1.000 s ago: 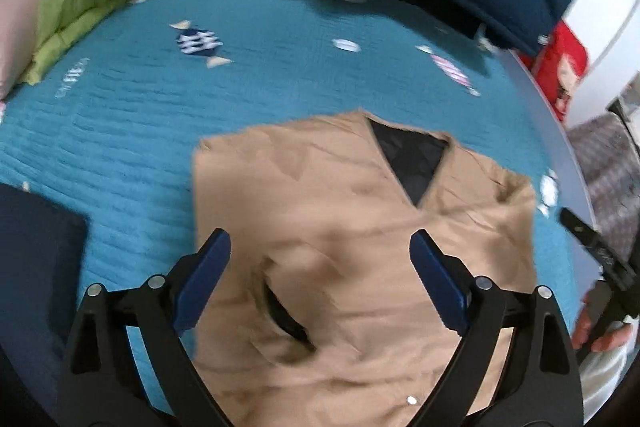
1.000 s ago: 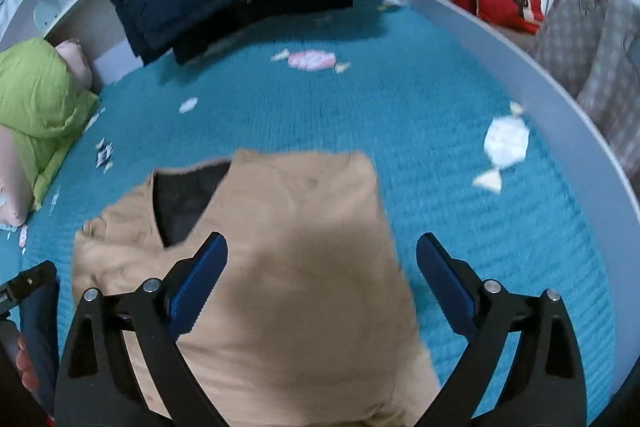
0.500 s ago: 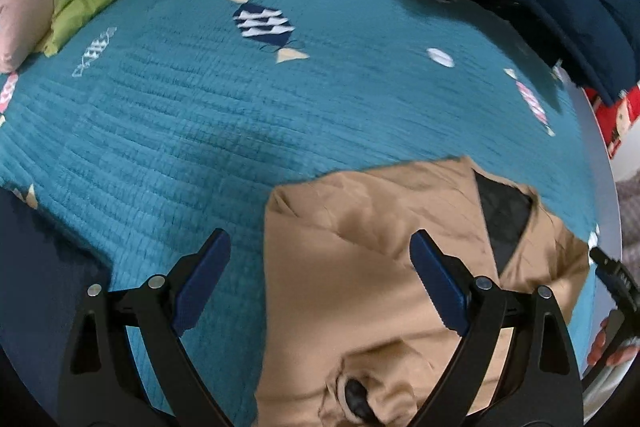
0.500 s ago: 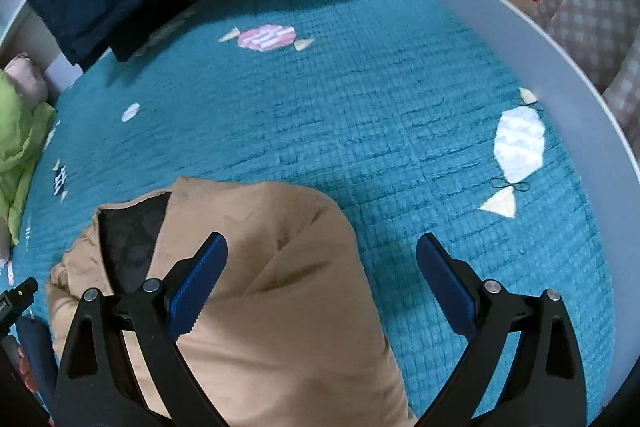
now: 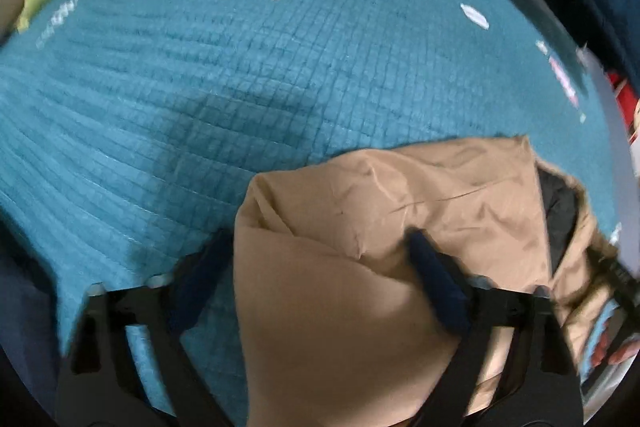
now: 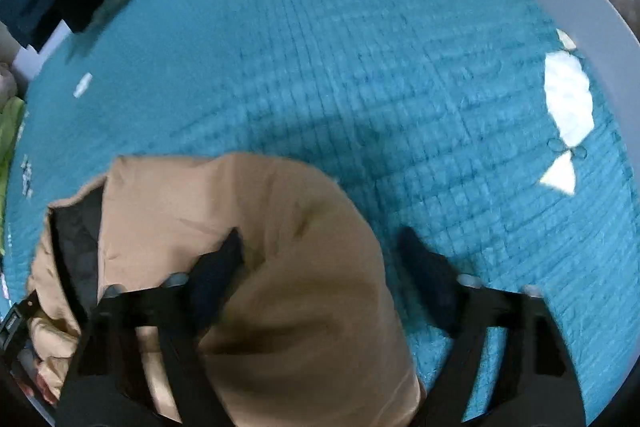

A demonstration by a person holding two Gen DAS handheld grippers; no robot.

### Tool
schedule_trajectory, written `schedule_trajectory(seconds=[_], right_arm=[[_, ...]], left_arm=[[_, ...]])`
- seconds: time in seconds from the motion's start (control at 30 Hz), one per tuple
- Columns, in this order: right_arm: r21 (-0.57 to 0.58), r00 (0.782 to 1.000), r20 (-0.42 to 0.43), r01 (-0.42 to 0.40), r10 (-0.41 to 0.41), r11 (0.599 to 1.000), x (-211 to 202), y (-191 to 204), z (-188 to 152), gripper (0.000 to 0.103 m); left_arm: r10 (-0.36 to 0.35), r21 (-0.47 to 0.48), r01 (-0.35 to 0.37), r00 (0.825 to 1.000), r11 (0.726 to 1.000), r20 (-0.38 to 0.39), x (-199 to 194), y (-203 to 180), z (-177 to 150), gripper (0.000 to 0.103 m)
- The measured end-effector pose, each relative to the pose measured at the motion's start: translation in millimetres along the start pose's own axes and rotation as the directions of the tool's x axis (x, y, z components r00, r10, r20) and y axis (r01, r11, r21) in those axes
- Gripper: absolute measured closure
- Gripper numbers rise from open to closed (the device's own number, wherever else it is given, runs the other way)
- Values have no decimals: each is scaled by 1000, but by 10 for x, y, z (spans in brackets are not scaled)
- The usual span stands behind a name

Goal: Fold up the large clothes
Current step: 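Grasp the jacket hem with both tools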

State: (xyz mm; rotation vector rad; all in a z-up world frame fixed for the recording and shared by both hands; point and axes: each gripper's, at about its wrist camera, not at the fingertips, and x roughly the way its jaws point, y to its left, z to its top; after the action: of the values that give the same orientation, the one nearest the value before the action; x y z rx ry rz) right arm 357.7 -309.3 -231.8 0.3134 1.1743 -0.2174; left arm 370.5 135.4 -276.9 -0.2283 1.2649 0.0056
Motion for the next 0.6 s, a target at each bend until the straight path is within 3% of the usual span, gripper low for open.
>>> schedule_trajectory(seconds=[0.07,0.1,0.17,0.27,0.6], right_arm=[[-12,1000,5,-4,4,1000,-50,28,-14,70],[-10,1000,4,-7,7,1000,-61,27,-14,74],[17,1000,0,-28,28,999,-80,-9,-13,79],[56,998,1,-58,58,997,-128,-65,-23,83],[45,994,79,-81,77,996,-631,0,-160,85]], left_arm=[[-67,1,67,998,998,16,-86,10,-21,71],[-87,-24,88,996,996,10,-106,37,-20,76],[-107,-67,107,994,992,3,-145,81,-12,79],[-100,-60,101,995,993,9,-220,78,-30,79],[-120,-26,122,990,992,75,-747,35,-147,79]])
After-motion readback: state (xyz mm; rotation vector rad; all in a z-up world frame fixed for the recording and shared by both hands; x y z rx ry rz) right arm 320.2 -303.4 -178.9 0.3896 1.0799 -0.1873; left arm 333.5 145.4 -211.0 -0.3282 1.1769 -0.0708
